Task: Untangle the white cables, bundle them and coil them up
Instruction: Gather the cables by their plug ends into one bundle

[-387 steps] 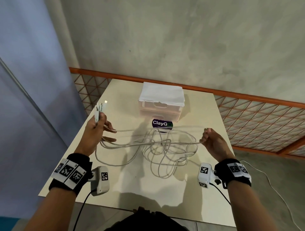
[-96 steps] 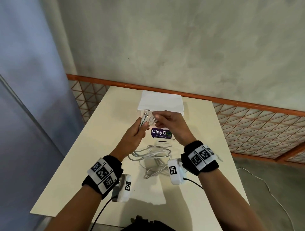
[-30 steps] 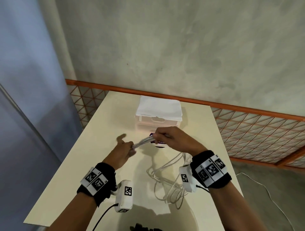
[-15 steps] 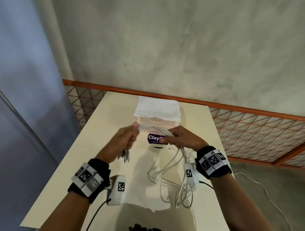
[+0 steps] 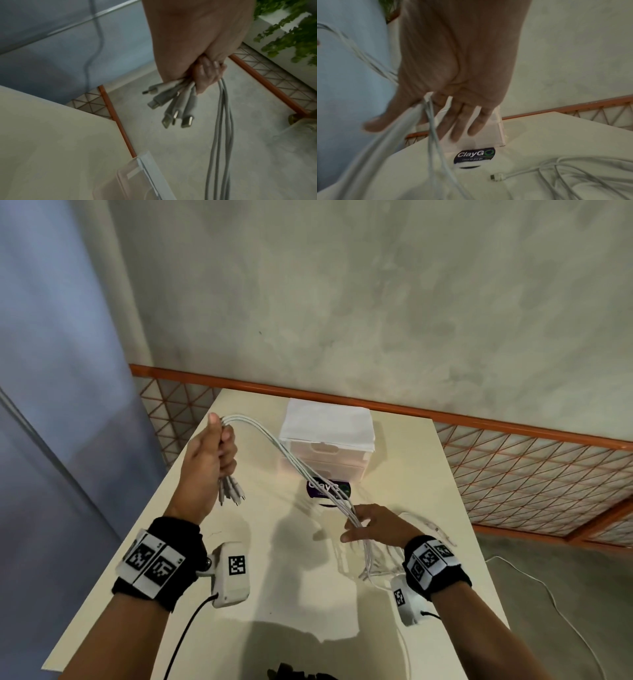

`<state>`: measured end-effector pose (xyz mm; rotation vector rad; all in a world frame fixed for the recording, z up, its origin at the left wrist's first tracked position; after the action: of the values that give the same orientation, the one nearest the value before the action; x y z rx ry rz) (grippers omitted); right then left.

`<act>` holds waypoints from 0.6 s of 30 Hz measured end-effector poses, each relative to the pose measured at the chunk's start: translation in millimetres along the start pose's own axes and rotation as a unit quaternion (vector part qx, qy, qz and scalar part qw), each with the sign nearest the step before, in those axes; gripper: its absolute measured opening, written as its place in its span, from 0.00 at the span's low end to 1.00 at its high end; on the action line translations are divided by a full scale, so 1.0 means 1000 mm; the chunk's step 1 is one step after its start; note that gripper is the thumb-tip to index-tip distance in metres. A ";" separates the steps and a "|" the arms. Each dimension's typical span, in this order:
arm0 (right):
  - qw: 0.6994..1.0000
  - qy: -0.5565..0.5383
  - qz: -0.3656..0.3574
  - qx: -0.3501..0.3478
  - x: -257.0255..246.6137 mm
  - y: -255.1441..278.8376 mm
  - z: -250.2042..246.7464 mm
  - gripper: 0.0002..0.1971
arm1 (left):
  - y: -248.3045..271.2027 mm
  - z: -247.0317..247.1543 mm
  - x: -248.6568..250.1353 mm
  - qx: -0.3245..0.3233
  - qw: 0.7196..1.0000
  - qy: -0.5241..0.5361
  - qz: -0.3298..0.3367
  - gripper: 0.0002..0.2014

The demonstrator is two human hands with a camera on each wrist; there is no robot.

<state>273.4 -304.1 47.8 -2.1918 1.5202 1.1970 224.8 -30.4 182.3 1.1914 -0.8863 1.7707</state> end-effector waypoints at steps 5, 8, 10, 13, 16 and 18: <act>0.974 -0.014 0.011 0.227 0.000 -0.003 -0.028 0.14 | 0.009 0.011 -0.007 -0.046 0.997 -0.054 0.001 0.20; 0.956 -0.148 0.047 0.250 0.009 0.000 -0.034 0.11 | 0.017 0.016 -0.009 -0.062 0.995 -0.079 -0.004 0.20; 0.949 -0.166 0.067 0.261 0.015 0.000 -0.041 0.11 | 0.018 0.016 -0.007 -0.062 0.995 -0.076 -0.003 0.20; 0.945 -0.103 0.083 0.298 0.016 0.002 -0.069 0.11 | 0.015 0.011 0.001 -0.048 0.997 -0.053 0.008 0.20; 0.920 -0.119 0.075 0.366 0.005 0.006 -0.115 0.09 | 0.015 0.012 0.006 -0.042 0.998 -0.043 0.016 0.20; 0.908 -0.127 0.036 0.398 -0.009 0.005 -0.147 0.06 | 0.017 0.017 0.009 -0.043 0.998 -0.033 0.021 0.20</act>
<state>340.1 -385.7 150.0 -1.3927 1.5960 0.6496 213.5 -50.4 193.8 1.1881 -1.0227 1.7173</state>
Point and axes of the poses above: each hand's wrist, its own y-axis away from the middle knuckle, its own z-axis out of the palm, x = y × z, the point moved 9 cm from there along -y, towards the middle knuckle, and after that the axes turned 8 degrees about x, right-handed, at the moved point
